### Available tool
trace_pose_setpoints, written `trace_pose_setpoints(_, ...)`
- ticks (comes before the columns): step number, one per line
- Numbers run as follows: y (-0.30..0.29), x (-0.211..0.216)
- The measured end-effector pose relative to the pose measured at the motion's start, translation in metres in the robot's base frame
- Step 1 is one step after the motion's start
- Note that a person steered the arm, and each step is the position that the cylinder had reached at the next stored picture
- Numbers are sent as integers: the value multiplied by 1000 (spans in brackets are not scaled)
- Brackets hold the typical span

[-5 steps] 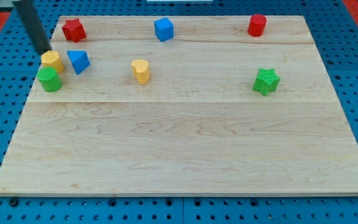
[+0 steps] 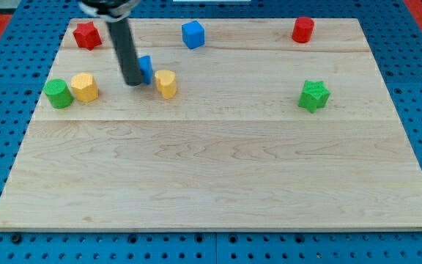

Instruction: Move the blue triangle top diagonally to the yellow heart

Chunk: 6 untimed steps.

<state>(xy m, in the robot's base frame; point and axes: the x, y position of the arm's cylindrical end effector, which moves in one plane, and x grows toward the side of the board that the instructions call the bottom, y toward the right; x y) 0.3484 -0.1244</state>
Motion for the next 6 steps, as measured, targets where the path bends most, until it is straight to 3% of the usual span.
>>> trace_pose_setpoints(2,-52,-11)
trace_pose_setpoints(6,-55,-9)
